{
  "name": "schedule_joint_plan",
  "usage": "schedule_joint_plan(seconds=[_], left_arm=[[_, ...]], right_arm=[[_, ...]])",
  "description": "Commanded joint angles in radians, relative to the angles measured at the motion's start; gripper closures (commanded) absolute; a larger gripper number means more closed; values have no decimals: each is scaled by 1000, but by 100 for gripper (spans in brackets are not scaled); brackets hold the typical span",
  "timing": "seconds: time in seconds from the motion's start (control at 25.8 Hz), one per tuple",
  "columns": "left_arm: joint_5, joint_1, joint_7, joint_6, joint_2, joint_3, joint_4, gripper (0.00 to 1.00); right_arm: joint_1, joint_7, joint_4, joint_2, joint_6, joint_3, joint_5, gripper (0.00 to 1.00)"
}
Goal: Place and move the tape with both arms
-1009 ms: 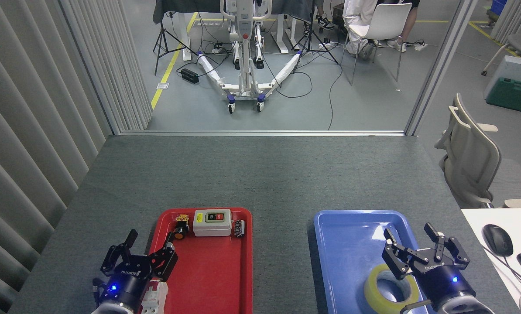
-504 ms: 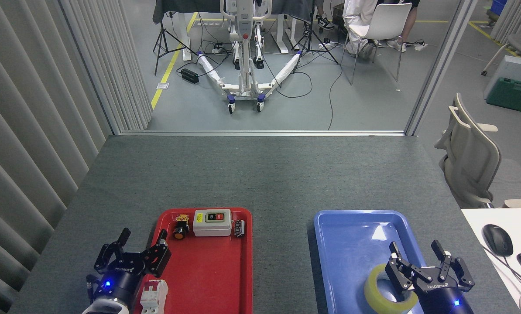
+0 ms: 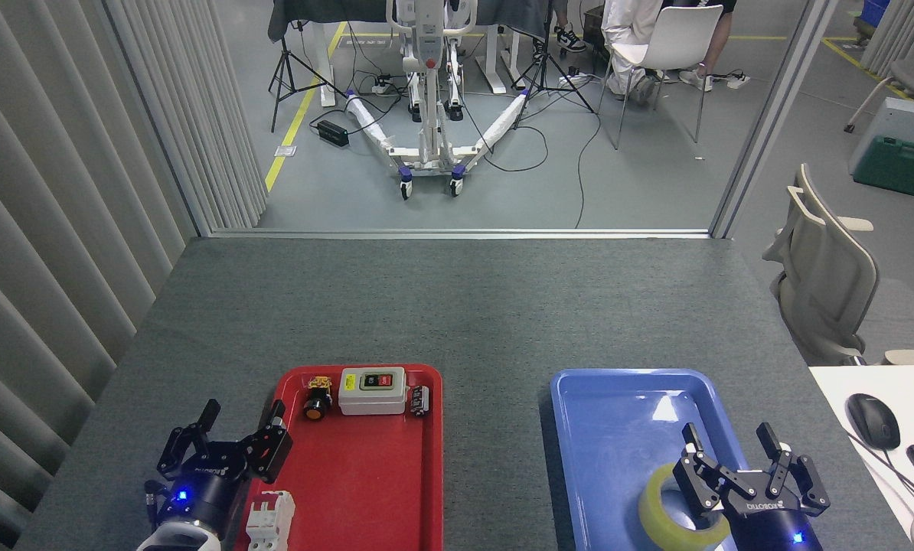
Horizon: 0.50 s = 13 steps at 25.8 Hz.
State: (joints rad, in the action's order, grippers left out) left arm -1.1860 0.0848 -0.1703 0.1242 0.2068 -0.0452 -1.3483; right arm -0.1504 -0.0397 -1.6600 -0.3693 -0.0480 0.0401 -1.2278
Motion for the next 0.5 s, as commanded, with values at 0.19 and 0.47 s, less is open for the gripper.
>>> schedule_joint_plan(seconds=[0.19, 0.47], left_arm=[[0, -17, -11, 11, -6, 15, 1, 0], [0, -16, -15, 11, -1, 18, 12, 0]], right_arm=[[-4, 9, 2, 21, -3, -2, 1, 0], [-4, 7, 2, 23, -4, -3, 1, 0]])
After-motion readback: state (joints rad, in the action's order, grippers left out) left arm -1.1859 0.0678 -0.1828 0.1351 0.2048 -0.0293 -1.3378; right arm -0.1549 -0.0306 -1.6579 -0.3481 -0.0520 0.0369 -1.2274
